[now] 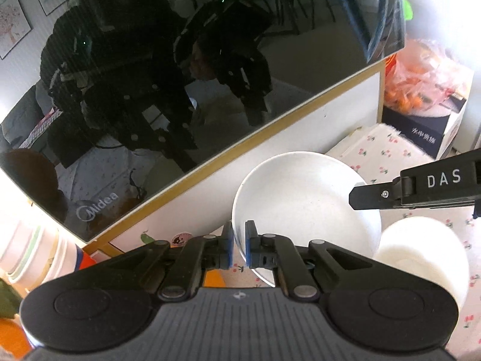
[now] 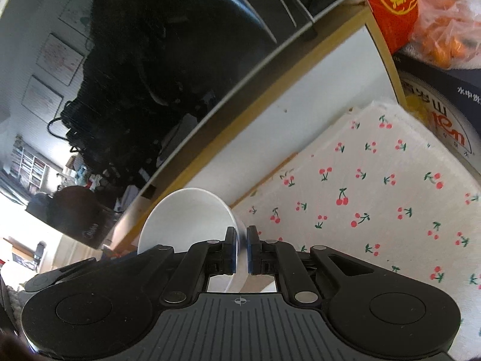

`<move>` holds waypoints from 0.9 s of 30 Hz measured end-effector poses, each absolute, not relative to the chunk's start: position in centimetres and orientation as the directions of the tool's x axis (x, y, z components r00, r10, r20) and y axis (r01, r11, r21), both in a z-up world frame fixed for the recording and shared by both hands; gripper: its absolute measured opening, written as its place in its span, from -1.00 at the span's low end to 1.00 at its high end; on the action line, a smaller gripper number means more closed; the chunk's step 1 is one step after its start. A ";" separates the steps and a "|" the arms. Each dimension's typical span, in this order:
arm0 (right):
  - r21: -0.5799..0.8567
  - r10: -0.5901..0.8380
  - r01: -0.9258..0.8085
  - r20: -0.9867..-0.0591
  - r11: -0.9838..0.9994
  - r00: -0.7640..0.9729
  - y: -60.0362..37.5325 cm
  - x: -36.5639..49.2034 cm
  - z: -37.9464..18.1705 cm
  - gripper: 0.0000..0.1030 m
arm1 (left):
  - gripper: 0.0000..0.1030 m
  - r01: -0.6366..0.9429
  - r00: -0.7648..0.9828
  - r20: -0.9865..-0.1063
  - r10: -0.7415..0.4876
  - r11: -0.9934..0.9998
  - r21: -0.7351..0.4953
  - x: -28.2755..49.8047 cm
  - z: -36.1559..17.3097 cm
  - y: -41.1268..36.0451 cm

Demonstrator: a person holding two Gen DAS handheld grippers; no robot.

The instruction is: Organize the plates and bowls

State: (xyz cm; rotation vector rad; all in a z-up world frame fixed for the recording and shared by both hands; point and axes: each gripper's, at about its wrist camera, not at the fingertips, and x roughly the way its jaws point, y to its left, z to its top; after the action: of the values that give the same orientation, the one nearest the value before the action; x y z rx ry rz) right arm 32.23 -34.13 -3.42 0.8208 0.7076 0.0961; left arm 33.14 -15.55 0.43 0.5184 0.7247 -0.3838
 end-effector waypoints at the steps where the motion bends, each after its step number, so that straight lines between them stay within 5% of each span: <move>1: 0.704 0.344 0.182 -0.535 0.687 0.772 -34.3 32.0 -3.2 -0.85 | -0.87 0.499 0.691 -0.705 -0.159 0.810 0.308 32.7 0.9 -15.5; 27: 0.619 0.369 0.094 -0.575 0.779 0.730 -31.0 20.8 4.6 -0.84 | -0.85 0.404 0.689 -0.672 -0.272 0.914 0.043 20.2 5.4 -9.3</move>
State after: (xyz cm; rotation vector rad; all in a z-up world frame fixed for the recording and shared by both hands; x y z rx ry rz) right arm 20.81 -30.97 4.57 0.6743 0.7499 0.1646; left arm 20.24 -9.32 5.37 0.1940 0.7174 -0.3807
